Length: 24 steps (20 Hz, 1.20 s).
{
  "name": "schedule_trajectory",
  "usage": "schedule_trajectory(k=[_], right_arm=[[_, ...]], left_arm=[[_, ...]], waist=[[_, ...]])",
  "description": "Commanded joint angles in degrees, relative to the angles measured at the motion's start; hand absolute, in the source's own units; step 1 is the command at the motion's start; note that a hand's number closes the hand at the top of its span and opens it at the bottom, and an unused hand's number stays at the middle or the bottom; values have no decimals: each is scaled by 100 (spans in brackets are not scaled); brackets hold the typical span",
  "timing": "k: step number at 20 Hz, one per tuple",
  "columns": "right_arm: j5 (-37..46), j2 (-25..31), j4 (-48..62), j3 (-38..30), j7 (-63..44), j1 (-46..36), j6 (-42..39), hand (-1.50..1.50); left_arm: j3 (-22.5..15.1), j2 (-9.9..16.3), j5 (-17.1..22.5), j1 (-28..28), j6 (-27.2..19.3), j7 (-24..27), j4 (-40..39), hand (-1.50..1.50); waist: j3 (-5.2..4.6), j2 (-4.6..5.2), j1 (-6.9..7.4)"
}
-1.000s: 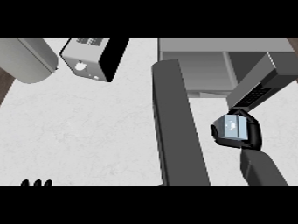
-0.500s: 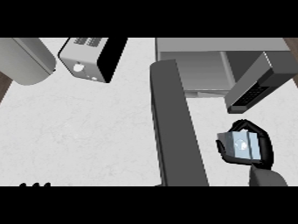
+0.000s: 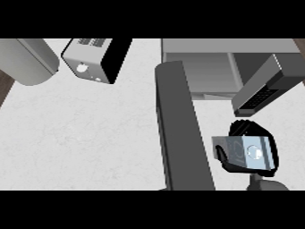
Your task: Pick up the milk, place it into the microwave and close the microwave
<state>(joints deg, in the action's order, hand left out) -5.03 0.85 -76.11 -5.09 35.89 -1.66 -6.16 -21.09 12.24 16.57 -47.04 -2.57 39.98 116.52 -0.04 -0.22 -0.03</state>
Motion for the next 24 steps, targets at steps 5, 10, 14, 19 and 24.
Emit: schedule_trajectory(k=[5, 10, 14, 19, 24], right_arm=[[529, -84, 414, 474, -171, -689, 1095, 150], [511, -85, 1118, 499, -328, -1404, 1485, 150], [710, -85, 1813, 534, -775, -2211, 2197, 150], [423, 34, 3557, -137, -122, -3150, 2016, 150], [317, -82, 4855, -244, 577, -3748, 2632, 150]], left_arm=[[160, 95, 186, -3, 24, -7, 45, -150], [131, 177, 198, -458, 310, 586, -243, -150], [9, 158, 59, -143, 141, 227, -131, -150], [243, 259, 224, -231, 249, 336, -108, -150], [188, 266, 200, -113, 140, 77, 157, -150]], waist=[[6, 24, 62], [5, 21, 105], [5, 31, 116], [11, 60, 179], [18, 107, 288]])
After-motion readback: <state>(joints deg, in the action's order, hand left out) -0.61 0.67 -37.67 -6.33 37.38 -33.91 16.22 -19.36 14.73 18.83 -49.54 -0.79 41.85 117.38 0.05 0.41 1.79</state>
